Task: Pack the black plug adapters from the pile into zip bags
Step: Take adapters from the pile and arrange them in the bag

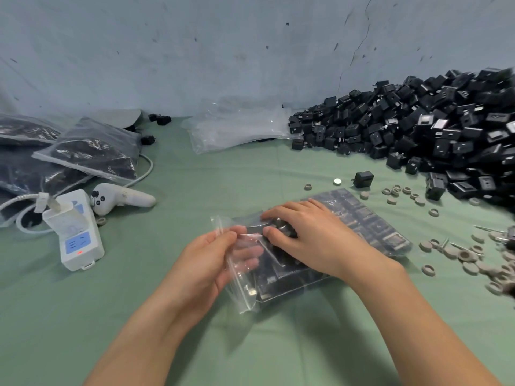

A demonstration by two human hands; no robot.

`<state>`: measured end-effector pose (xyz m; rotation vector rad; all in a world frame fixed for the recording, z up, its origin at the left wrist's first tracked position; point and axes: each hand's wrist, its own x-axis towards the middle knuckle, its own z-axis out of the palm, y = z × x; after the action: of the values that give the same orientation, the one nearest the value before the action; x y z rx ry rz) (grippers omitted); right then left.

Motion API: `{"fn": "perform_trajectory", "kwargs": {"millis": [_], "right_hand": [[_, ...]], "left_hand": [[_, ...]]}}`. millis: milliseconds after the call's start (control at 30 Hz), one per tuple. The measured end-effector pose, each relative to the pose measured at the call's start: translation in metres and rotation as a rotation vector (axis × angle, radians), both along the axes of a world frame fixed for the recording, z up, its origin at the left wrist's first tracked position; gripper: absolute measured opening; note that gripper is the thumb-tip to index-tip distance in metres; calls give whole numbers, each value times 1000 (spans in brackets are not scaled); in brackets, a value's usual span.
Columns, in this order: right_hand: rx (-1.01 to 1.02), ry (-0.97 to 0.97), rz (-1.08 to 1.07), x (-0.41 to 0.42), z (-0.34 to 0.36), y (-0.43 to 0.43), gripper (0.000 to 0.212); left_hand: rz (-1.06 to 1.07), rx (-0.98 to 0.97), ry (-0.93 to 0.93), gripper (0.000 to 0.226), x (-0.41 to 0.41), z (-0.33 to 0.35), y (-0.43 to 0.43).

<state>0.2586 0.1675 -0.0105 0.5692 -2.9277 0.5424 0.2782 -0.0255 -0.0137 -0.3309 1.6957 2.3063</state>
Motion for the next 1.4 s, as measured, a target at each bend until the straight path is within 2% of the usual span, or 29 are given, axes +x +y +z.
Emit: {"fn": "perform_trajectory", "kwargs": {"millis": [133,333,567,800,1000,1100,1267,1400], "right_hand": [[18,3,0,1,-2,-2,41],[6,-6,1,-1,-2,-1,40],[24,-5,-15,-1,-5,-3,39],[53,-2,-14,0,-6,-5,38],[39,-15,-7,2,-4,-5,40],[32,-20,-3,2,-3,-6,37],[44,-2,-4,2,-4,-7,37],[64,-2,-8,3,-5,-9,38]], "left_hand": [[-65,-79,-35,19,2,0,-8],[-11,80,-18,17,3,5,0],[26,110,-14,15,3,2,6],[-84,261,-29,16,2,1,10],[-5,213,-57,17,0,-1,-4],[-35,204,-59,19,4,-1,6],[-109,298,-84,43,2,4,14],[-131,331,-93,34,-1,3,14]]}}
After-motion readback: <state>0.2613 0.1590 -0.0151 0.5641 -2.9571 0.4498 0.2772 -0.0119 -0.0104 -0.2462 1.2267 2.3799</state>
